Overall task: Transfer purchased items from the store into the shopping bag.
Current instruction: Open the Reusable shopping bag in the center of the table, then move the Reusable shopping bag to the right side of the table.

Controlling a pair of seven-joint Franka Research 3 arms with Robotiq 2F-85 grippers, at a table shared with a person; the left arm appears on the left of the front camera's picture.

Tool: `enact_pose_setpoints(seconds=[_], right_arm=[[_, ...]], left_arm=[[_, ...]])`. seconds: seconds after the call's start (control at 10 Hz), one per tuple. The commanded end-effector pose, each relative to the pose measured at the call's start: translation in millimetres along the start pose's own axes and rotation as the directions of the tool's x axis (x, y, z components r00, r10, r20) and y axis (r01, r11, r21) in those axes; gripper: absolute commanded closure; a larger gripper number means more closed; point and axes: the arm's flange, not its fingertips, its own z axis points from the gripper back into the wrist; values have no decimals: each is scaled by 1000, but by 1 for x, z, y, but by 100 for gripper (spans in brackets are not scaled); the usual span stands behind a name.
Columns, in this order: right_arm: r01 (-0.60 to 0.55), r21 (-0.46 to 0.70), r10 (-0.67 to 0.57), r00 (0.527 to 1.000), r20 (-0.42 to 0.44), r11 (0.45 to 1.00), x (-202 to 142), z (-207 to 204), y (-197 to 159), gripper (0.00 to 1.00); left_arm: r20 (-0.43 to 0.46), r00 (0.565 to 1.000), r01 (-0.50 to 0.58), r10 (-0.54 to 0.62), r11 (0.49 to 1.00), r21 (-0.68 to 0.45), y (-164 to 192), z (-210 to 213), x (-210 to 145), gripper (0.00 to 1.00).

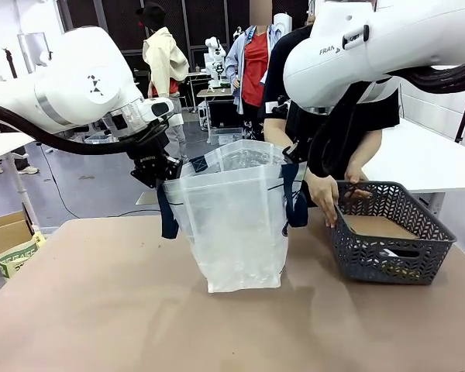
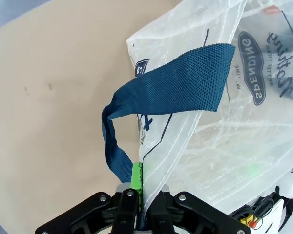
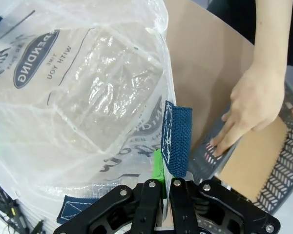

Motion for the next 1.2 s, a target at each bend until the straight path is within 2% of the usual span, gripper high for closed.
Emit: enact_pose_setpoints(seconds=[0.0,0.4,0.5,1.1], right_arm=[[-60,-11,60,998,-13,998,-6,-4,-1,100],[-97,-15,97,995,-28,995,-1,-13,7,100],[-64,6,64,998,-11,998,2,-5,7,100],[-64,6,64,998,-11,998,2,-5,7,100]], left_arm=[[7,998,60,-60,998,30,9,3,-7,100],[4,992,127,-127,992,-9,5,-7,-7,100],[-4,997,83,-83,996,18,-1,-1,-1,100],[-4,997,83,-83,996,18,-1,-1,-1,100]])
